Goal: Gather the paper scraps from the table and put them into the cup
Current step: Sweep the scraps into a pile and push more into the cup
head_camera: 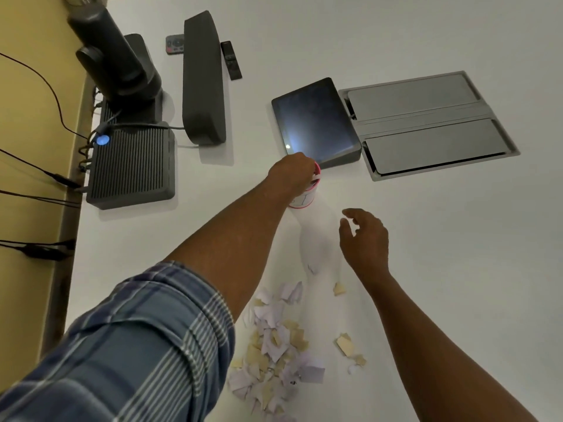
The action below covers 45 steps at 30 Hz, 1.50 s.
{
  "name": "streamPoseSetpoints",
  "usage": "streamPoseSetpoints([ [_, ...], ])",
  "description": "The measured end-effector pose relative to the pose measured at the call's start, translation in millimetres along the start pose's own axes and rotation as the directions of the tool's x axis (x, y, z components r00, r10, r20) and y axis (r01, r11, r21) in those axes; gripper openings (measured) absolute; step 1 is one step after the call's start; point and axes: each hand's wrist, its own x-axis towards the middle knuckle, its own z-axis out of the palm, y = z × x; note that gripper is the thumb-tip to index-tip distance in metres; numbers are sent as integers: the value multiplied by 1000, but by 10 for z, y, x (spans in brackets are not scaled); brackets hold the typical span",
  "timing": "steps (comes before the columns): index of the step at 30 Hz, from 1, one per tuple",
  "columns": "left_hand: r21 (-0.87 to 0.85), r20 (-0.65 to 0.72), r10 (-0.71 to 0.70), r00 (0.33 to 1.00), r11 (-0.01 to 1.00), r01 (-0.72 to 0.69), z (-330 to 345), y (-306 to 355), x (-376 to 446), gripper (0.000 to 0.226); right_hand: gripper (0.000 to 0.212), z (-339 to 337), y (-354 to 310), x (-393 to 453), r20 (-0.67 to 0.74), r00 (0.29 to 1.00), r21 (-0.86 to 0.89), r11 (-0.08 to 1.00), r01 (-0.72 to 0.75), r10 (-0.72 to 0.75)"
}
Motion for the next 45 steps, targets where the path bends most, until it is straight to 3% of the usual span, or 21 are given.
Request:
streamPoseSetpoints([
  [4,112,-123,171,978,981,-157,-147,-27,-18,28,24,37,-25,-45,66,998,-19,1000,8,-7],
  [8,162,-187,209,960,970,-180,-251,-121,-134,37,25,78,-57,-73,91,996,-19,1000,-15,17],
  [15,-136,-211,109,971,981,-139,34,-265,-348,43,28,123,-81,-142,106,994,-1,1000,-6,6],
  [16,-126,-192,150,970,976,-176,117,-276,-392,48,29,129,-81,-148,110,994,-4,1000,-1,2],
  [19,150,-171,283,944,954,-259,312,-300,-426,62,31,150,-84,-168,133,991,-30,999,-11,15],
  [21,253,-155,274,949,940,-230,391,-289,-398,71,32,163,-76,-192,145,989,-44,999,-15,21],
  [29,271,-158,222,962,947,-174,420,-229,-245,80,35,220,-1,-237,184,982,-96,995,-12,29],
  [34,252,-310,318,896,936,-246,352,-308,-422,70,31,251,85,-346,179,984,-113,993,30,-9],
  [39,84,-500,241,832,970,-230,498,-544,-916,66,29,215,276,-516,144,988,-102,993,62,-47],
  [45,-89,-460,15,888,994,-62,1181,-1230,-1823,53,37,36,653,-748,184,983,-204,979,13,25],
])
